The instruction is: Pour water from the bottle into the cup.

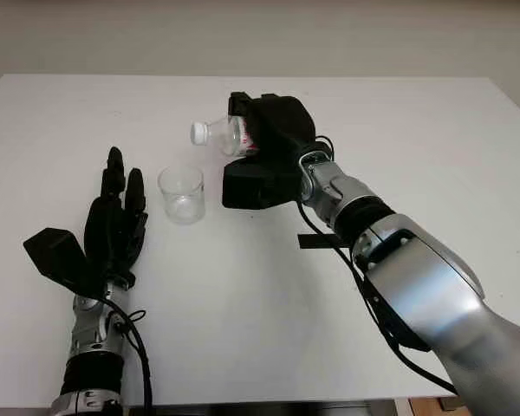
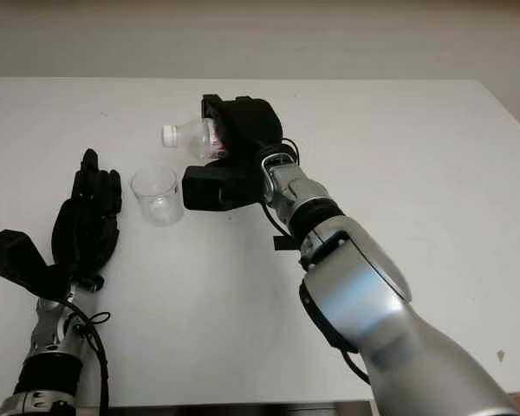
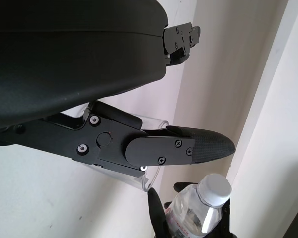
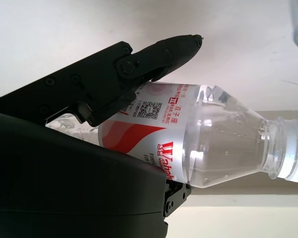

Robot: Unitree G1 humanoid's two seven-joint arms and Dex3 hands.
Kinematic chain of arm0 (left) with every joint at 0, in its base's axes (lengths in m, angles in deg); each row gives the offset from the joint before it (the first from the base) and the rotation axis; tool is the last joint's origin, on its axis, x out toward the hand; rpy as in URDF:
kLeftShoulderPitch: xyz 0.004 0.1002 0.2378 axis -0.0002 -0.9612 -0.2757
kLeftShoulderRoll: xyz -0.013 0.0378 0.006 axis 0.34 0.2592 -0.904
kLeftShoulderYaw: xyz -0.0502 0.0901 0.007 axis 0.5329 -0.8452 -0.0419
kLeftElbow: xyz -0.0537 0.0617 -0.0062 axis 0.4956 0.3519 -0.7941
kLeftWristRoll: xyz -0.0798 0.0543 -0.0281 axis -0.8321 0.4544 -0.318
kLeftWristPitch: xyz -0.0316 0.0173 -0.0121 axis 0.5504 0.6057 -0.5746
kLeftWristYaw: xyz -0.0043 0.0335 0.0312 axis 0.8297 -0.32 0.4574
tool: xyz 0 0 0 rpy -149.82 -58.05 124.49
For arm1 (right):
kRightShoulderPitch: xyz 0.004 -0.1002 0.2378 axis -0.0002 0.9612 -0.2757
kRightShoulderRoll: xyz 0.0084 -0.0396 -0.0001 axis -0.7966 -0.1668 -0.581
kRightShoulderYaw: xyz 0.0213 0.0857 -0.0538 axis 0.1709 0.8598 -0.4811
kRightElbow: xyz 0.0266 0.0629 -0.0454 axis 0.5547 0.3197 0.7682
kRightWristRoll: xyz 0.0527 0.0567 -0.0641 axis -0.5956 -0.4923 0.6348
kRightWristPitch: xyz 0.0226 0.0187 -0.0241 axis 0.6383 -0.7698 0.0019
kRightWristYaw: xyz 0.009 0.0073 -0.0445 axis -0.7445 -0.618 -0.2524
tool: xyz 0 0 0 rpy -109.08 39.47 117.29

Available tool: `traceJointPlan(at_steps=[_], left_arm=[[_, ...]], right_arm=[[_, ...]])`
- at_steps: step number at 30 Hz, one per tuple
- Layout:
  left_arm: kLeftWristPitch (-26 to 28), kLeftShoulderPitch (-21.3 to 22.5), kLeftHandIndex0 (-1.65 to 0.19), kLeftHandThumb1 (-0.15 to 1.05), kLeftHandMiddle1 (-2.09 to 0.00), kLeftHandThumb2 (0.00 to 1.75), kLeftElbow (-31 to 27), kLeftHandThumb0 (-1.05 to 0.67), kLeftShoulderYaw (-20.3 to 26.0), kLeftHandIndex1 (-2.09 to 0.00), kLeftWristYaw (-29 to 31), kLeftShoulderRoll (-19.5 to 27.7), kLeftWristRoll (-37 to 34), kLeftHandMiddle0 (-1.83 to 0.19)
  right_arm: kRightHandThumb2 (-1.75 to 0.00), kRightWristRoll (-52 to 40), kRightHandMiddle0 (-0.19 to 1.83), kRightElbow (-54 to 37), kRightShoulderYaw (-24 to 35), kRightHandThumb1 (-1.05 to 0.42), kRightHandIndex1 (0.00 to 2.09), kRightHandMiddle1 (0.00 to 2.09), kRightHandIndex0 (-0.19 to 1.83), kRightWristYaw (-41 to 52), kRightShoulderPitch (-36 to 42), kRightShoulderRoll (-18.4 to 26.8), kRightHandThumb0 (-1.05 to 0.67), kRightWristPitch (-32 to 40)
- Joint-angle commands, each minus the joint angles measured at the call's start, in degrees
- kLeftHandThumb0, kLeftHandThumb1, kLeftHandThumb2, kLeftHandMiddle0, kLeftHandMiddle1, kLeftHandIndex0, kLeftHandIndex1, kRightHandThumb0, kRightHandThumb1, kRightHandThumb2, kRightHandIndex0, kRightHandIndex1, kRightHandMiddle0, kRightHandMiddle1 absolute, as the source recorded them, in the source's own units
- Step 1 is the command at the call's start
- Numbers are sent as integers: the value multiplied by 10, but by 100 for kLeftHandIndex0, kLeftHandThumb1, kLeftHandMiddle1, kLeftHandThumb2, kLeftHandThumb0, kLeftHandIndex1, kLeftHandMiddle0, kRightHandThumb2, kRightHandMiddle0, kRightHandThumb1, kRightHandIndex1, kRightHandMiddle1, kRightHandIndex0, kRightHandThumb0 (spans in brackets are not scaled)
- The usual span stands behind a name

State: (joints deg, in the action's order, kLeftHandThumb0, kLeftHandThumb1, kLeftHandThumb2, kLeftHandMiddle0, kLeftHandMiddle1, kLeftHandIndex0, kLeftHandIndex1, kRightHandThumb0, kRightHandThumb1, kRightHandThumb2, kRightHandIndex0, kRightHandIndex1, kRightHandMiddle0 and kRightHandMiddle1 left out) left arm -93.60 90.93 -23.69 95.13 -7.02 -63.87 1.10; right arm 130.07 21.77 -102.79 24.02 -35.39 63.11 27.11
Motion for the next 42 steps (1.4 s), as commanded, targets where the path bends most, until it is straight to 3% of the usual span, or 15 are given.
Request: traceJointPlan(at_steps=[1,6,8,10,13,18,22,23,24,26,28,36,42], left_arm=[[1,-21,18,105,-5,36,19,-73,-2,-5,0,-13,-1,16],[-8,-20,17,105,-6,37,26,-74,-3,-6,-9,-17,5,15],[-9,-20,17,105,-5,37,26,-73,-4,-6,-9,-17,4,16],[-9,-20,17,105,-5,37,26,-74,-4,-6,-10,-18,4,16],[-9,-20,17,105,-5,38,25,-74,-5,-5,-12,-18,5,16],[-17,-18,17,105,-6,38,32,-74,-5,-6,-15,-20,7,16],[-21,-17,17,105,-5,39,36,-74,-5,-6,-15,-19,6,16],[-22,-17,17,105,-6,39,36,-74,-4,-6,-17,-20,6,15],[-23,-18,16,105,-6,39,35,-74,-4,-6,-18,-20,6,15],[-19,-18,16,105,-6,37,33,-74,-3,-6,-18,-20,3,15],[-18,-19,16,105,-6,37,33,-74,-4,-6,-18,-19,3,15],[-20,-18,18,105,-5,37,35,-74,-4,-5,-16,-20,3,15],[-17,-20,17,105,-5,38,33,-73,-5,-5,-18,-20,4,15]], right_arm=[[-21,16,71,0,-17,-105,209,209,107,-10,-32,-4,-42,10],[-22,38,64,0,-45,-105,209,209,112,-11,-45,-11,-40,21],[-13,44,36,-1,-53,-105,209,206,104,-23,-47,-12,-42,12],[-7,46,27,-1,-56,-102,209,178,98,-30,-49,-15,-46,7],[-6,55,31,0,-67,-102,209,156,93,-46,-53,-20,-47,6],[-10,66,28,2,-81,-105,209,203,92,-59,-58,-26,-42,7],[-13,74,22,3,-92,-105,209,209,92,-59,-60,-27,-40,4],[-11,86,20,3,-104,-105,209,203,92,-58,-62,-26,-41,7],[-8,94,25,4,-112,-103,209,179,93,-57,-63,-25,-43,9],[-6,114,32,5,-132,-100,209,157,95,-61,-65,-23,-43,14],[-5,131,39,6,-149,-96,209,148,98,-69,-65,-21,-42,20],[-5,157,30,8,-179,-97,209,182,103,-88,-67,-16,-38,23],[-6,166,29,9,-190,-98,209,189,108,-102,-67,-14,-39,24]])
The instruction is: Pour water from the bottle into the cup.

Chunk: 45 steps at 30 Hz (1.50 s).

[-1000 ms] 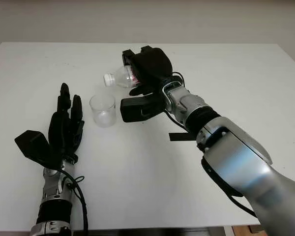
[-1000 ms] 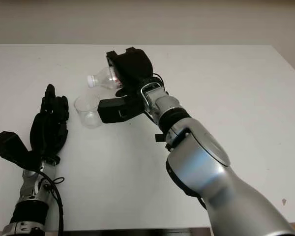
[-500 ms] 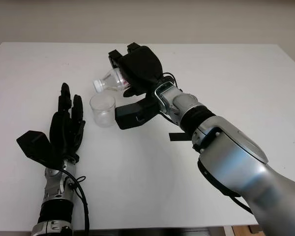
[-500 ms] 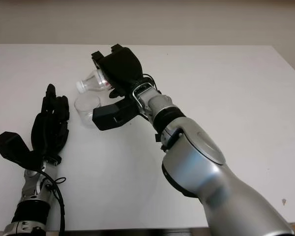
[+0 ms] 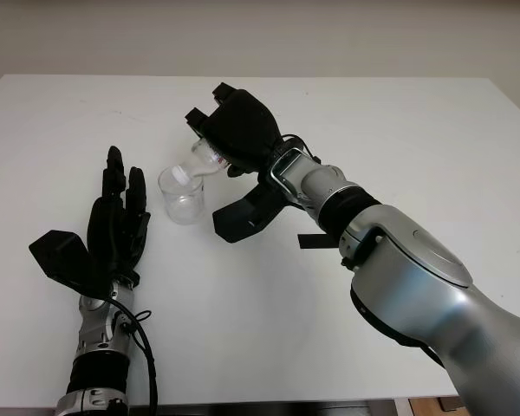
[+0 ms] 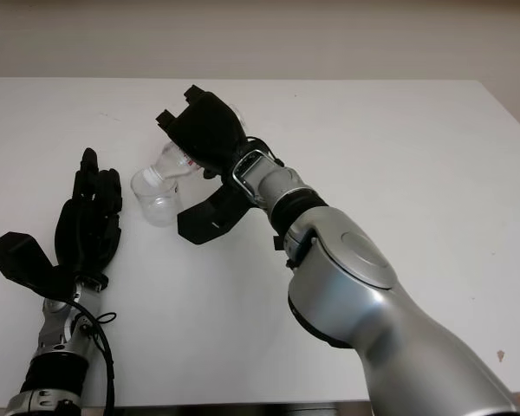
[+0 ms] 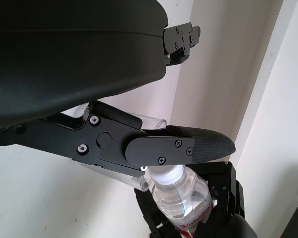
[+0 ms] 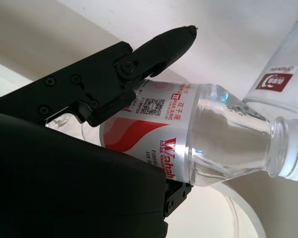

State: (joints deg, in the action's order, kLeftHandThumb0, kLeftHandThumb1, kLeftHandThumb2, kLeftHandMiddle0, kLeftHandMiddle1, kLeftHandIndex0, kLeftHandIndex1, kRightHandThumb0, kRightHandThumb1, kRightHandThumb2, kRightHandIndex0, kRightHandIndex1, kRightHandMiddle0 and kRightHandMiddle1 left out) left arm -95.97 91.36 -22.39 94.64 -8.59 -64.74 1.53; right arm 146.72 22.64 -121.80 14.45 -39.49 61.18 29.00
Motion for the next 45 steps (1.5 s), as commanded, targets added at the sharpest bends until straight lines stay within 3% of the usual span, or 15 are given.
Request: traceJointPlan(at_steps=[1,6,15,17,19,21,24,33,39,45], left_arm=[[6,-24,17,105,-5,38,20,-73,-1,-5,-3,-11,1,15],[2,-21,18,105,-5,38,28,-73,0,-5,0,-12,0,16],[-2,-19,18,105,-5,37,35,-74,1,-5,4,-12,-3,17],[-3,-19,18,105,-5,38,37,-73,1,-5,5,-12,-4,17],[-3,-19,18,105,-5,38,37,-73,2,-5,7,-11,-4,16],[-5,-19,18,105,-5,40,37,-73,1,-5,7,-10,-2,16],[-2,-20,18,105,-5,40,33,-73,1,-5,7,-9,-3,17],[10,-21,19,105,-5,40,23,-72,3,-5,15,-2,-6,17],[21,-17,19,105,-5,39,23,-71,4,-3,24,-5,-13,19],[28,-17,19,105,-5,39,17,-70,5,-2,25,-6,-18,18]], right_arm=[[-6,-1,28,0,1,-98,209,189,108,-6,-25,6,-39,4],[-5,-8,28,0,7,-99,209,196,107,-2,-24,5,-38,0],[-6,-20,25,-1,24,-98,209,184,102,-1,-23,2,-39,2],[-5,-37,28,-3,39,-98,209,165,101,-8,-21,1,-42,-4],[-6,-71,29,-6,71,-100,209,164,99,-6,-18,-1,-43,-19],[-10,-107,29,-7,104,-104,209,195,99,-2,-15,-4,-42,-23],[-18,-166,62,-9,160,-105,209,208,110,11,-11,-12,-43,-20],[-26,-302,90,-20,288,-105,209,209,124,75,20,0,-42,-59],[-28,-390,103,-30,366,-105,209,209,128,135,78,0,-41,-127],[-29,-439,96,-53,409,-105,209,209,115,176,145,0,-40,-194]])
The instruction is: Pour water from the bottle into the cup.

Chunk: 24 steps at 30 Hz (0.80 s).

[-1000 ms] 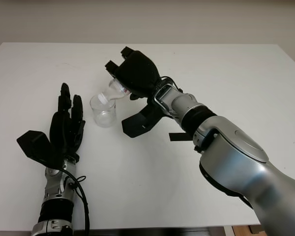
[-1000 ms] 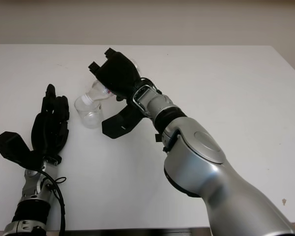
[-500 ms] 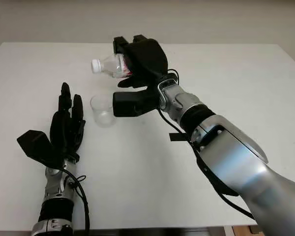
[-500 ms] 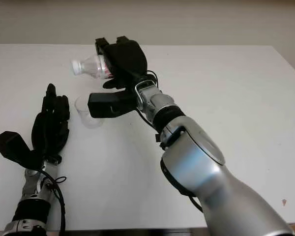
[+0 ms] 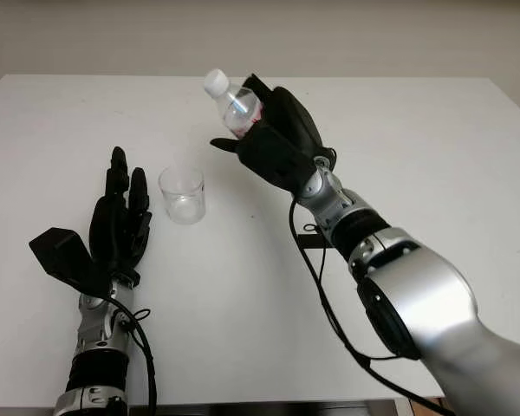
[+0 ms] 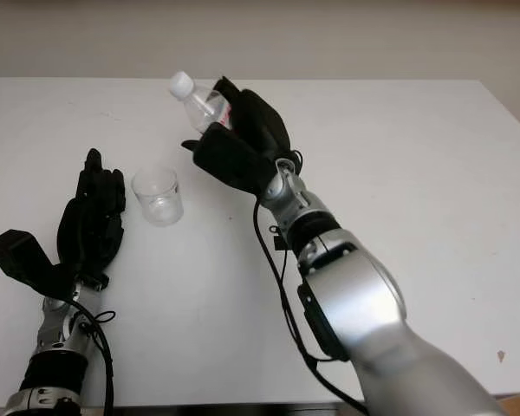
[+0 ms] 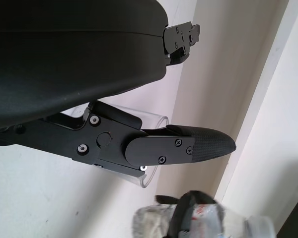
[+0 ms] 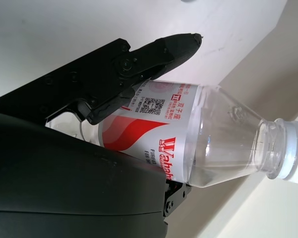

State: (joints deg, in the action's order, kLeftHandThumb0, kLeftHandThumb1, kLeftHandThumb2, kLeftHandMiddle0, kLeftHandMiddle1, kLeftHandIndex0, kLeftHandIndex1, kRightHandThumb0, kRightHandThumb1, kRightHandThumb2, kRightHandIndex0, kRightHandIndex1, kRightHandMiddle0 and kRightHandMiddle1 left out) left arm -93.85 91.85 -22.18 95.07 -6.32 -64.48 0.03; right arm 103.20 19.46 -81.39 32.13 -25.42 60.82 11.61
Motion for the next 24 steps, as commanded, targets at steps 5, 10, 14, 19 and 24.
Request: traceJointPlan(at_steps=[5,10,14,19,24], left_arm=[[11,-27,19,105,-5,40,10,-71,-1,-2,6,-5,-1,19],[15,-31,19,105,-5,41,7,-71,-1,-1,9,-3,1,18],[19,-35,19,105,-5,41,1,-71,-2,-1,13,-4,0,18],[26,-36,19,105,-6,41,-3,-71,-6,-2,4,-6,5,17],[28,-40,18,105,-6,44,-10,-72,-11,-1,1,-7,9,17]], right_arm=[[-31,-30,94,-46,27,-105,209,209,119,31,49,22,-38,-88],[-34,-94,85,-93,77,-105,209,209,115,86,95,35,-38,-108],[-33,-152,80,-163,116,-105,209,209,115,137,141,45,-39,-92],[-35,-197,75,-294,143,-105,209,209,113,179,214,53,-36,-46],[-38,-230,67,-407,156,-105,209,209,115,196,274,42,-36,15]])
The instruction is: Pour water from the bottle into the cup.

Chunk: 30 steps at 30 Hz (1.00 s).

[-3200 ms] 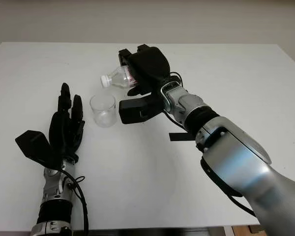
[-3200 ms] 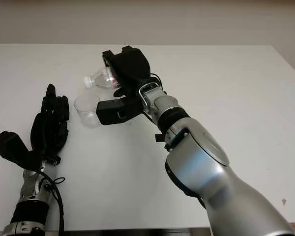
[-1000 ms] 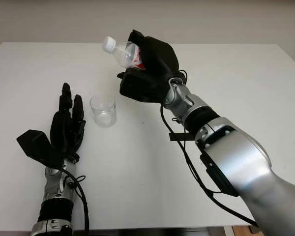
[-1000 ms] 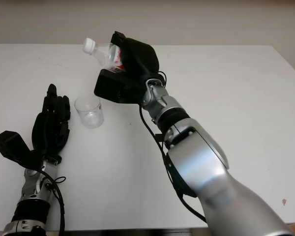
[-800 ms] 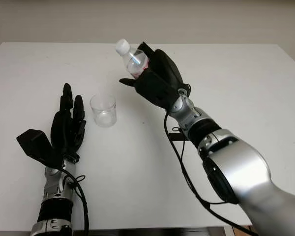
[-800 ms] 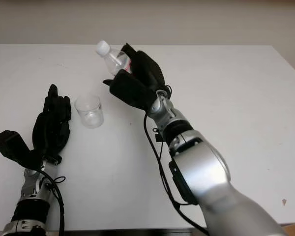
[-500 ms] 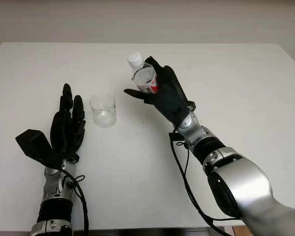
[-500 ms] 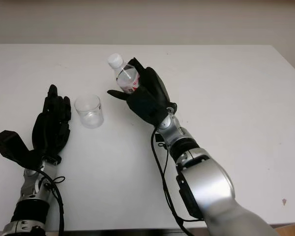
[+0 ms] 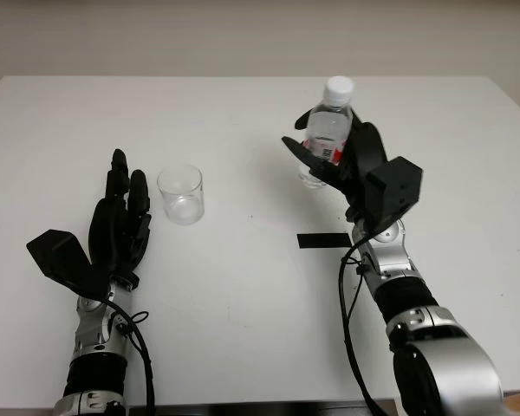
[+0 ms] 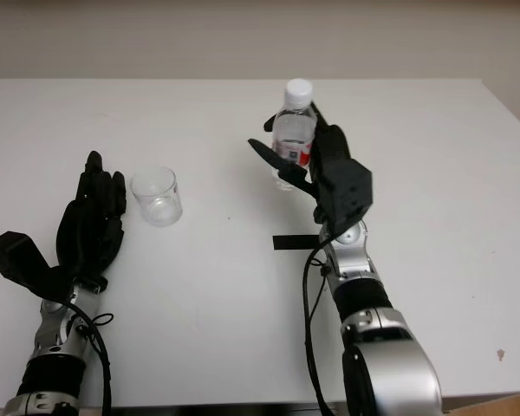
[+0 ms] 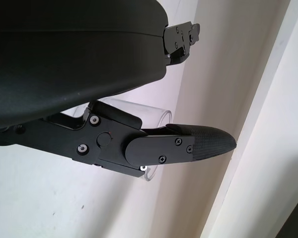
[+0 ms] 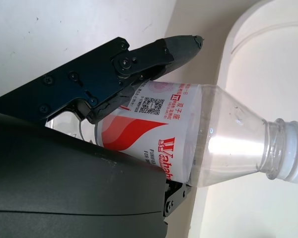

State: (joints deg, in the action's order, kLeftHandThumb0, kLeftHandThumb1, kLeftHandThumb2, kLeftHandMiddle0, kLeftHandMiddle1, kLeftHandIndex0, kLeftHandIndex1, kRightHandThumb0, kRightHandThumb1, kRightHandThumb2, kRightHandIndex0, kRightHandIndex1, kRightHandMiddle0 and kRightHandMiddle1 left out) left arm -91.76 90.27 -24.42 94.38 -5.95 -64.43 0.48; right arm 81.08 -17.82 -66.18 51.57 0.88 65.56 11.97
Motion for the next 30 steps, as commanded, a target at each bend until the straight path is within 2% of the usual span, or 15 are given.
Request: traceJointPlan(at_steps=[1,5,11,19,30], left_arm=[[8,-25,17,105,-6,43,11,-72,-4,-2,-4,-9,4,17],[19,-27,18,105,-5,41,2,-72,-2,-2,-2,-9,-2,18],[20,-31,19,105,-5,39,-3,-71,1,-2,-1,-8,-3,18],[25,-41,19,105,-5,39,-16,-71,0,-1,1,-7,-5,19],[30,-53,19,105,-6,41,-31,-72,-1,-3,4,-4,-3,18]], right_arm=[[-38,-14,66,-53,5,-105,209,209,116,2,21,-10,-36,29],[-38,-15,68,-119,2,-105,209,209,119,-6,56,-20,-37,100],[-38,-8,73,-135,5,-105,209,209,126,-10,64,-17,-37,160],[-38,10,96,-171,-10,-105,209,209,134,24,71,3,-35,244],[-38,30,93,-195,-15,-105,209,209,129,14,91,3,-35,323]])
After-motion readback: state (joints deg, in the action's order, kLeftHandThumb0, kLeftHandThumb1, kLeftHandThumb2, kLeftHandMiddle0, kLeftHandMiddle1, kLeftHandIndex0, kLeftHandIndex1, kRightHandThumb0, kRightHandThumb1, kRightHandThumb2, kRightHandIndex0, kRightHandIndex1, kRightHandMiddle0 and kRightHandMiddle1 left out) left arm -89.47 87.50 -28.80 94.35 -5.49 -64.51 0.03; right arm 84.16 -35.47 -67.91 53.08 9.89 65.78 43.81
